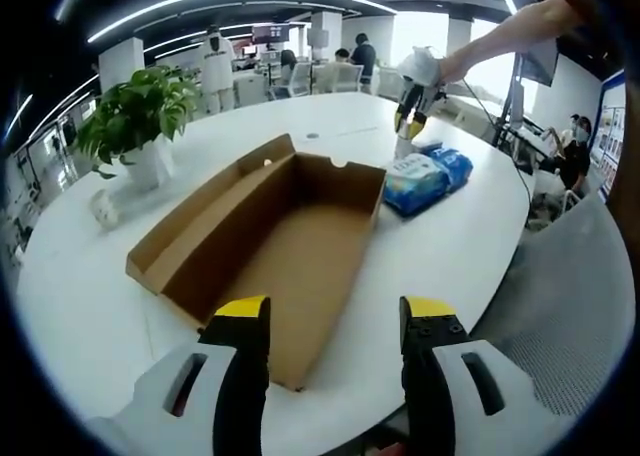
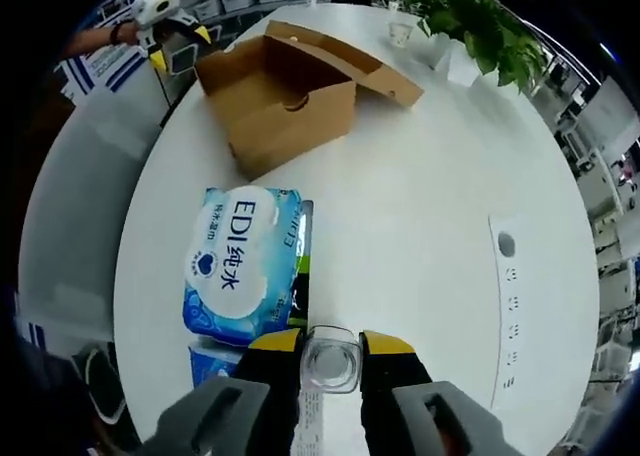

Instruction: Operate the shoe box by opening the lid, removing the specified soft item, and placing it in the target area until the item is outside and the box remains undamaged.

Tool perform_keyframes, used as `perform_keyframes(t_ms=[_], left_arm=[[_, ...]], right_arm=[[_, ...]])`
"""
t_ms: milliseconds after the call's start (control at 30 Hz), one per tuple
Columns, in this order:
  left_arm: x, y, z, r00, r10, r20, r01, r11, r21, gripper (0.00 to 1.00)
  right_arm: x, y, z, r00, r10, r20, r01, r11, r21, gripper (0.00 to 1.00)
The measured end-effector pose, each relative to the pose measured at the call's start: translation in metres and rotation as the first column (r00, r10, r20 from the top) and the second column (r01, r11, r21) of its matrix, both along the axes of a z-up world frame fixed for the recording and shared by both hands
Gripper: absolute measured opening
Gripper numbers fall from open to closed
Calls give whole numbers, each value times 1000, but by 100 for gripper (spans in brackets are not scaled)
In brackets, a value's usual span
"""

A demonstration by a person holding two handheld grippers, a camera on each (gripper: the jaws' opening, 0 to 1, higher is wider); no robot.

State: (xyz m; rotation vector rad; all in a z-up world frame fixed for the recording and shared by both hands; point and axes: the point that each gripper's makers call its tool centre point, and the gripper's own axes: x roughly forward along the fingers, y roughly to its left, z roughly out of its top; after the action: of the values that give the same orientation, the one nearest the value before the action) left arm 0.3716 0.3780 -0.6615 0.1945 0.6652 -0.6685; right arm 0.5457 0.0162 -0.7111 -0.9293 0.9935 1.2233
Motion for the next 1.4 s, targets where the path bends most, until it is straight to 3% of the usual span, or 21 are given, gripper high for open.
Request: perform_keyframes(t_ms=[1033, 1400], left_arm=[[2, -2, -1, 1000, 3, -1, -3, 1000, -15, 52], [2, -6, -1, 1000, -2, -1, 2, 1000, -27, 53]], right_arm=[[1, -5, -1, 1000, -9, 16, 10, 1000, -15, 24], [0, -4, 9, 997, -69, 21, 68, 997, 34, 26]])
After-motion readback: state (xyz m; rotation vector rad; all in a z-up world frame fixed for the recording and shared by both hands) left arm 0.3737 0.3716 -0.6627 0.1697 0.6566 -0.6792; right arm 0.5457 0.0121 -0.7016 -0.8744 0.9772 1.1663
